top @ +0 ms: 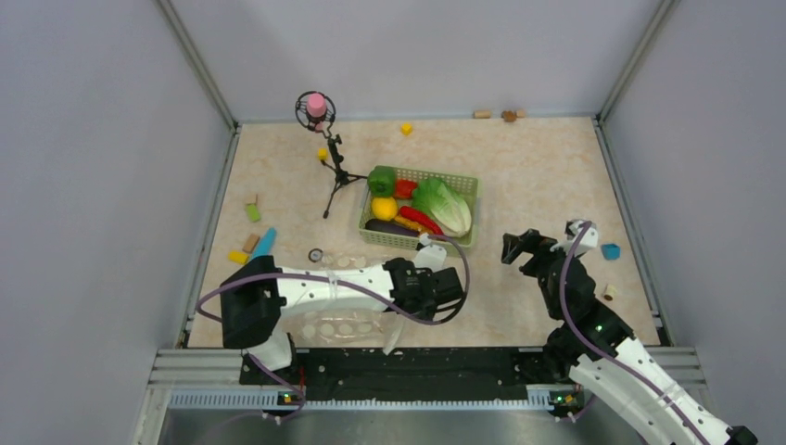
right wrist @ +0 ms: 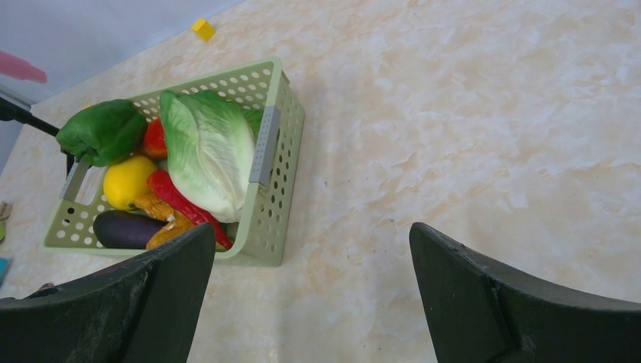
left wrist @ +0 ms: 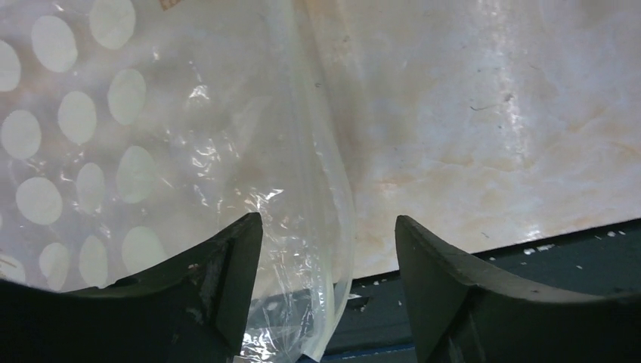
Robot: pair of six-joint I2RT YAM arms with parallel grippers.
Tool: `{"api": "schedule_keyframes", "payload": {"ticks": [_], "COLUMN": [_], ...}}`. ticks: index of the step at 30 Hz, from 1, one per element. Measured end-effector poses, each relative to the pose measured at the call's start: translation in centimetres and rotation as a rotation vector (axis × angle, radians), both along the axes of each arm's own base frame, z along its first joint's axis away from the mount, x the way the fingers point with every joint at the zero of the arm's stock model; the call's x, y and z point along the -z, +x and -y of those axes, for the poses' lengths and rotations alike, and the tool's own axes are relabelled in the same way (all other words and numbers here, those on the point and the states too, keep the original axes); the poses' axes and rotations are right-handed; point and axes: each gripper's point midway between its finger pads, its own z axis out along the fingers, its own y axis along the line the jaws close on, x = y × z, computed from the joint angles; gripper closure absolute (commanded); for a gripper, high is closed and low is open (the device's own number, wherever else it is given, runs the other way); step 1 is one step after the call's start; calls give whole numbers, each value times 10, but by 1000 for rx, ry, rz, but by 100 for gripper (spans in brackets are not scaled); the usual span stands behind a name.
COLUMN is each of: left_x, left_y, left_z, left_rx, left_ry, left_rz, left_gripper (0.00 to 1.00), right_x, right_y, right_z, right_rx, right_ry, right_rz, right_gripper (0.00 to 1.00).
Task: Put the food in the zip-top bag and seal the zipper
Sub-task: Pick up the zipper food storage bag at the center of the board.
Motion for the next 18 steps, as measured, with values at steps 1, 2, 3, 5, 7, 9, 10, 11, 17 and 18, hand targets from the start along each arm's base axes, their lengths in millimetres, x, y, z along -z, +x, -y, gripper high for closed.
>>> {"api": "schedule_keyframes", "payload": {"ticks": [1,2,3,5,7,9,10,11,17,18], "left_x": [0,1,1,4,8,12,13,13,7,6], "left_y": [1,3,5,8,11,13,14,16,24,25], "left_z": [-2,-6,-9,-14,-18,-25,-28,-32,-45,-46], "left_rx": [-15,-28,-41,-65,-85,-103,-109,-115,-147,-151], "left_ry": [10,28,47,86,123,167,186,207,283,289], "left_rz": [7,16,25,41,55,71,79,88,146,154], "left_gripper": [33,34,36,40,43,48,49,50,74,83], "right_x": [0,0,0,0,0,0,0,1,1,1], "right_y": [0,0,0,0,0,0,0,0,0,0], "right_z": [0,0,0,0,0,0,0,0,0,0], "right_rx": [0,1,1,1,1,2,2,2,2,2], "right_ry": [1,1,2,2,2,2,2,2,1,1], "right_rz": [0,0,0,-1,-1,-2,-2,-2,-2,-3], "right_gripper": [2,2,2,2,2,2,2,2,2,2]}}
